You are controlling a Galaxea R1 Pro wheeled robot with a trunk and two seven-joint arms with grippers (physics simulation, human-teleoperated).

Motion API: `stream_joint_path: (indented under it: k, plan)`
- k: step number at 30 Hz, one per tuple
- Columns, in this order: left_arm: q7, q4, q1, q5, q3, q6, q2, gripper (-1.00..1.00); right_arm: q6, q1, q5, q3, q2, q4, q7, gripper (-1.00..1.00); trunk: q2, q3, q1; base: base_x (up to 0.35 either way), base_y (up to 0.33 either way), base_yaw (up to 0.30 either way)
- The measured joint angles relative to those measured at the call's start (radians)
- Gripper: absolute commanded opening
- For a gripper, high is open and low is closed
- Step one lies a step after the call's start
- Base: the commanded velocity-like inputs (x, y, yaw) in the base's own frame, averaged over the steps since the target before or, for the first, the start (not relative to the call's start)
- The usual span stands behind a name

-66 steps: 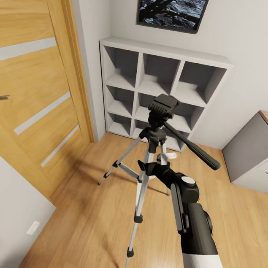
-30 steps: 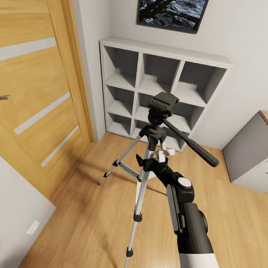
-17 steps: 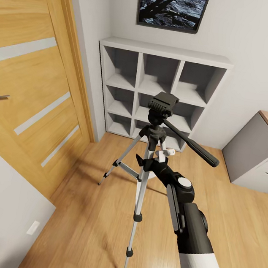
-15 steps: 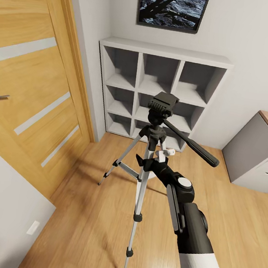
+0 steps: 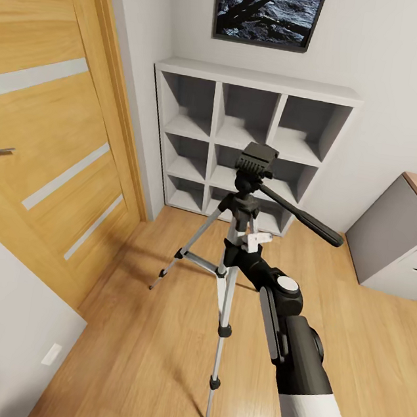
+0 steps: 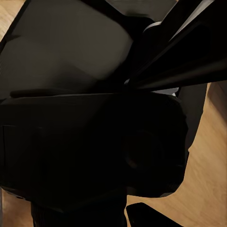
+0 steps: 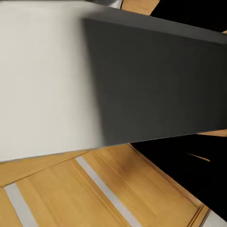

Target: Attach the digital camera to the camera tripod in the bedroom.

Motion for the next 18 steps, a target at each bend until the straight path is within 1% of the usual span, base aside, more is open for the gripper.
stream_joint_path:
  k: [5, 6, 8, 9, 10, 11, 14, 15, 16, 18]
  plan:
    - [0.000, 0.000, 0.000, 0.000, 0.000, 0.000, 0.000, -1.00, -0.002, 0.000, 0.003, -0.002, -0.001, -0.001, -0.002, -1.00, 0.000, 0.000, 0.000, 0.000, 0.000, 0.000]
    - [0.000, 0.000, 0.000, 0.000, 0.000, 0.000, 0.000, -1.00, -0.004, 0.000, 0.009, -0.005, -0.001, -0.026, -0.003, -1.00, 0.000, 0.000, 0.000, 0.000, 0.000, 0.000]
    - [0.000, 0.000, 0.000, 0.000, 0.000, 0.000, 0.000, -1.00, -0.004, 0.000, 0.006, -0.011, -0.001, -0.067, -0.003, -1.00, 0.000, 0.000, 0.000, 0.000, 0.000, 0.000]
    - [0.000, 0.000, 0.000, 0.000, 0.000, 0.000, 0.000, -1.00, -0.004, 0.000, 0.003, -0.021, -0.001, -0.097, -0.002, -1.00, 0.000, 0.000, 0.000, 0.000, 0.000, 0.000]
    - [0.000, 0.000, 0.000, 0.000, 0.000, 0.000, 0.000, -1.00, -0.005, 0.000, 0.005, -0.038, -0.001, -0.117, 0.001, -1.00, 0.000, 0.000, 0.000, 0.000, 0.000, 0.000]
    - [0.000, 0.000, 0.000, 0.000, 0.000, 0.000, 0.000, -1.00, -0.004, 0.000, 0.001, -0.048, -0.001, -0.125, 0.003, -1.00, 0.000, 0.000, 0.000, 0.000, 0.000, 0.000]
    - [0.000, 0.000, 0.000, 0.000, 0.000, 0.000, 0.000, -1.00, -0.004, 0.000, -0.003, -0.104, -0.004, -0.144, 0.009, -1.00, 0.000, 0.000, 0.000, 0.000, 0.000, 0.000]
    - [0.000, 0.000, 0.000, 0.000, 0.000, 0.000, 0.000, -1.00, -0.003, 0.000, -0.011, -0.113, -0.010, -0.147, 0.007, -1.00, 0.000, 0.000, 0.000, 0.000, 0.000, 0.000]
    - [0.000, 0.000, 0.000, 0.000, 0.000, 0.000, 0.000, -1.00, -0.004, 0.000, -0.024, -0.125, -0.023, -0.152, 0.009, -1.00, 0.000, 0.000, 0.000, 0.000, 0.000, 0.000]
    - [0.000, 0.000, 0.000, 0.000, 0.000, 0.000, 0.000, -1.00, -0.007, 0.000, 0.012, -0.131, -0.034, -0.149, 0.008, -1.00, 0.000, 0.000, 0.000, 0.000, 0.000, 0.000]
